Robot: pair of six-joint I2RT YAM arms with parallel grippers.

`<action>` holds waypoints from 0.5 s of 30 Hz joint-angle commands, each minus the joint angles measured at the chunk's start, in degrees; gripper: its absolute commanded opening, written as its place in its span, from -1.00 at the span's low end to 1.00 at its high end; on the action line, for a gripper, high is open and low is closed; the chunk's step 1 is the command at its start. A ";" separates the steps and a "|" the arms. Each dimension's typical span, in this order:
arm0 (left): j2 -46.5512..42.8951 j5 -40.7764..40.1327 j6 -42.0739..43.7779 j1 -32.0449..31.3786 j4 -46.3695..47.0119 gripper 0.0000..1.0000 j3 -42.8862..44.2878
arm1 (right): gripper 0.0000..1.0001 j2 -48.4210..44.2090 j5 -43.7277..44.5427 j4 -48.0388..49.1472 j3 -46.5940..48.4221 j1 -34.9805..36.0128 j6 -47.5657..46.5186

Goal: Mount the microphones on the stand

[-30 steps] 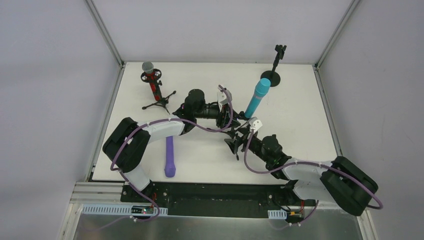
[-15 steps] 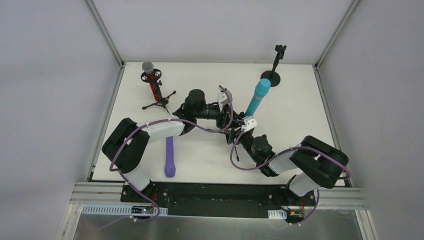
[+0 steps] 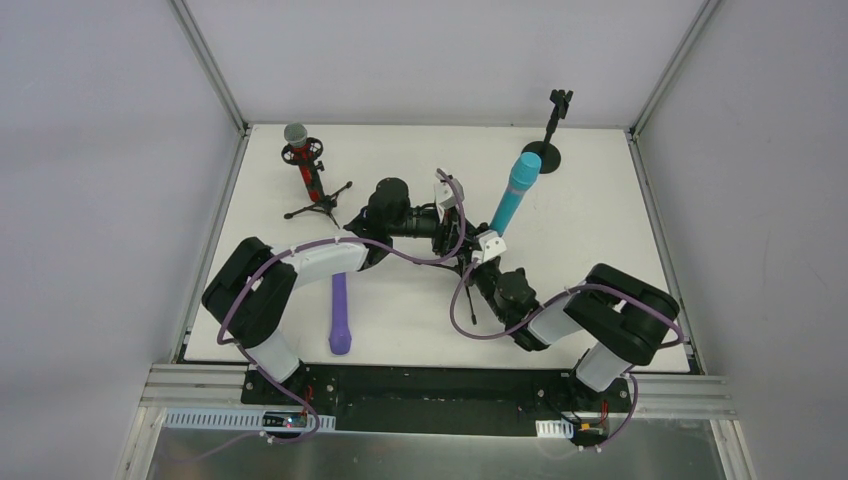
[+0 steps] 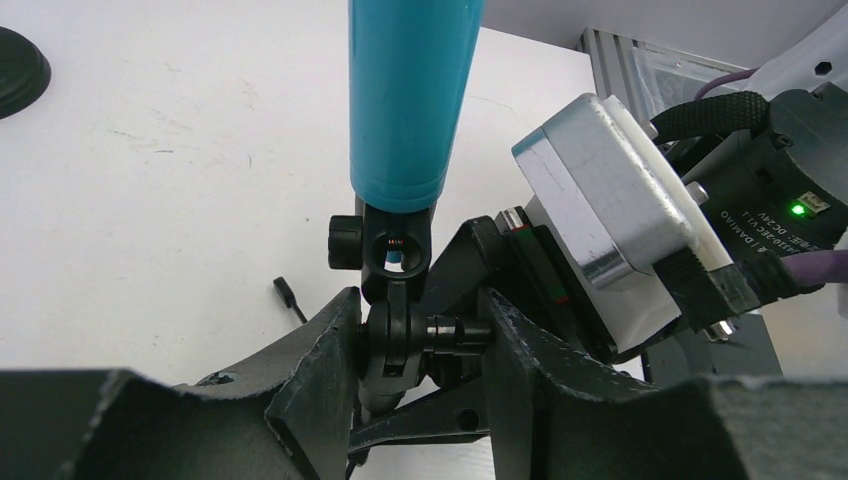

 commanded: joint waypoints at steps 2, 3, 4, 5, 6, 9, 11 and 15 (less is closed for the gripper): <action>-3.59 2.71 -1.55 -0.93 0.90 -1.00 1.21 | -0.74 0.08 -0.41 4.56 2.03 0.28 0.49; -3.80 2.62 -1.51 -0.93 0.90 -1.00 1.20 | -0.82 0.11 -0.39 4.55 2.09 0.35 0.56; -3.85 2.56 -1.42 -0.93 0.90 -1.00 1.16 | -0.91 0.19 -0.38 4.50 2.11 0.49 0.60; -4.04 2.51 -1.37 -0.93 0.93 -1.00 1.16 | -0.97 0.22 -0.31 4.55 2.16 0.67 0.65; -4.17 2.48 -1.33 -0.90 0.97 -1.00 1.16 | -1.00 0.40 -0.15 4.56 2.25 0.76 0.61; -5.02 1.99 -1.06 -0.93 1.07 -1.00 0.81 | -1.00 1.05 1.11 4.56 2.85 1.49 0.01; -5.69 1.87 -0.92 -0.97 1.30 -1.00 0.58 | -1.00 1.45 1.96 4.56 3.26 2.08 -0.78; -7.26 1.61 -0.38 -0.93 1.17 -1.00 0.34 | -1.00 2.29 2.91 4.56 4.22 3.10 -1.49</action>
